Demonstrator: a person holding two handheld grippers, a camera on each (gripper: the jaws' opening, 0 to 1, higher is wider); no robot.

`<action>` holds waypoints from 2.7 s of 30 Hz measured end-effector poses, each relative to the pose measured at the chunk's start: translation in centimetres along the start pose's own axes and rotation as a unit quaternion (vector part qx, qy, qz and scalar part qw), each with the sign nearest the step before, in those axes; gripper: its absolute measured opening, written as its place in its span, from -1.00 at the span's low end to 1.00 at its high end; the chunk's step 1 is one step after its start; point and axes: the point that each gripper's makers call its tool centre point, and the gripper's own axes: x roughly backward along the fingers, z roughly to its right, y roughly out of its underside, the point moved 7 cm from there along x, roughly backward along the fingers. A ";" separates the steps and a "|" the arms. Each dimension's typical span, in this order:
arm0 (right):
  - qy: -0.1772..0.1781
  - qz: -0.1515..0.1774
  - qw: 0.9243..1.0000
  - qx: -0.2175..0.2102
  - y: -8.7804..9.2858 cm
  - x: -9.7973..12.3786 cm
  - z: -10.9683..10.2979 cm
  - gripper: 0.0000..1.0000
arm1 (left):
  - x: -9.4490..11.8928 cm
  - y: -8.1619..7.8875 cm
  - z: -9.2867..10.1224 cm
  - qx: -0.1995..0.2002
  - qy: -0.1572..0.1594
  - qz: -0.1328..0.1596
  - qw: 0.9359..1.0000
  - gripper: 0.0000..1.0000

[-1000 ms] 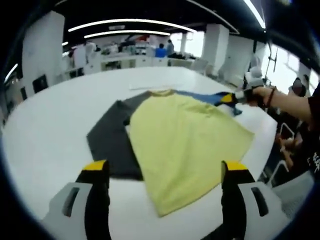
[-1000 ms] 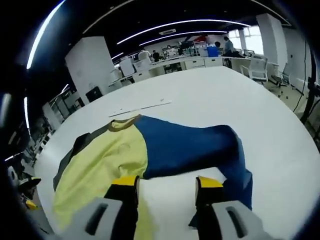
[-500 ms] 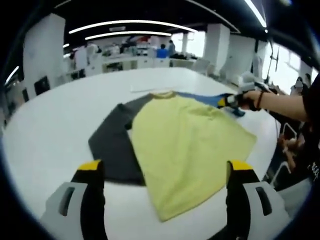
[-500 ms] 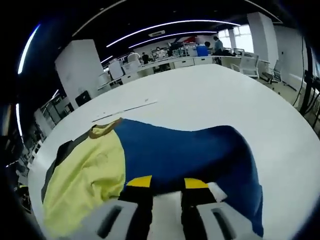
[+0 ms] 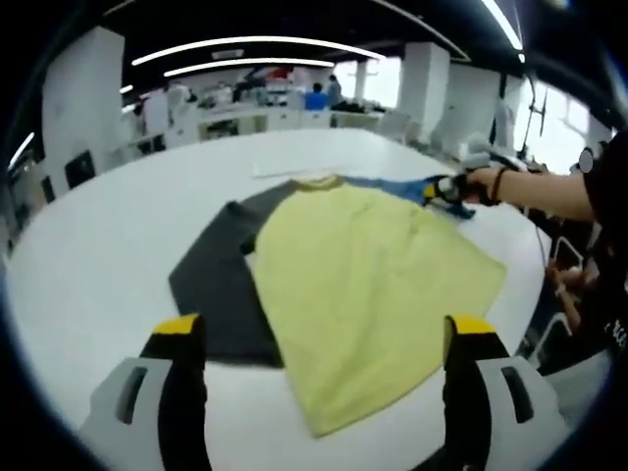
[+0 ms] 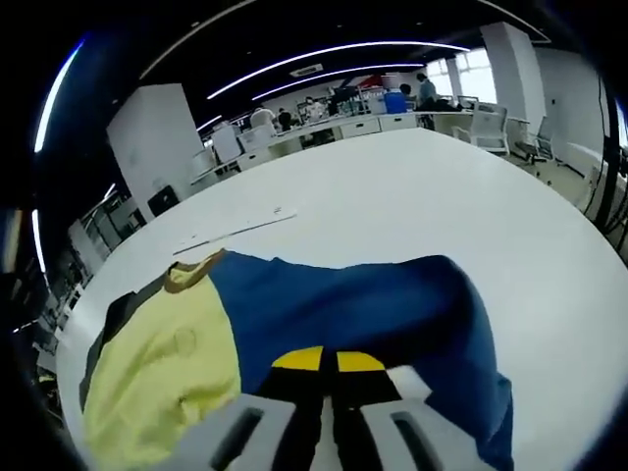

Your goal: Fold the garment on the visible template until the final outline fits inside the template.

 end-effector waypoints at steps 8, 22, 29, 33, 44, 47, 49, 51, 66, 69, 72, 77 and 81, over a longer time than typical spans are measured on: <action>0.008 -0.004 1.000 0.015 -1.3 -0.5 0.3 -1.00 | 0.1 0.2 -0.3 -0.005 -0.002 -0.004 1.000 0.98; 0.024 -0.006 0.999 0.037 -2.2 -1.1 0.9 -0.99 | 0.2 0.3 -0.1 -0.013 0.004 -0.006 1.000 0.98; 0.022 -0.016 0.998 0.058 -1.3 0.4 0.3 -0.75 | 0.2 0.3 -0.2 -0.013 0.004 -0.003 1.000 0.96; 0.005 -0.026 0.998 0.053 -0.3 1.0 -0.5 -0.73 | 0.2 0.4 -0.1 -0.017 0.006 -0.005 1.000 0.94; -0.027 -0.049 0.998 0.029 1.9 0.8 -2.6 -0.80 | 0.5 0.3 -0.2 -0.019 0.002 -0.001 1.000 0.87; -0.038 -0.039 0.998 0.024 1.8 0.2 -2.7 -0.99 | 0.5 0.4 -0.3 -0.016 0.002 -0.002 1.000 0.84; -0.040 -0.040 0.998 -0.003 1.7 0.1 -2.7 -1.00 | 0.5 0.5 -0.3 -0.017 0.002 -0.004 1.000 0.81; -0.038 -0.023 0.998 0.033 0.9 0.3 -2.6 -1.00 | 0.6 0.4 -0.3 -0.017 0.000 -0.003 1.000 0.82; -0.020 -0.031 0.995 0.089 1.0 0.1 -2.6 -1.00 | 0.4 0.5 -0.3 -0.020 0.005 -0.001 1.000 0.83; -0.015 -0.031 0.996 0.085 1.1 0.1 -2.4 -1.00 | 0.5 0.5 -0.3 -0.022 0.004 -0.001 1.000 0.87; -0.011 -0.027 0.997 0.070 0.9 0.4 -2.3 -0.86 | 0.5 0.5 -0.4 -0.022 0.002 -0.001 1.000 0.93; -0.013 -0.011 0.998 0.065 0.2 1.5 -2.2 -0.55 | 0.5 0.4 -0.4 -0.027 0.001 0.003 1.000 0.98; -0.018 -0.001 0.997 0.070 0.1 2.9 -2.1 -0.43 | 0.5 0.3 -0.2 -0.036 0.003 0.013 0.999 0.98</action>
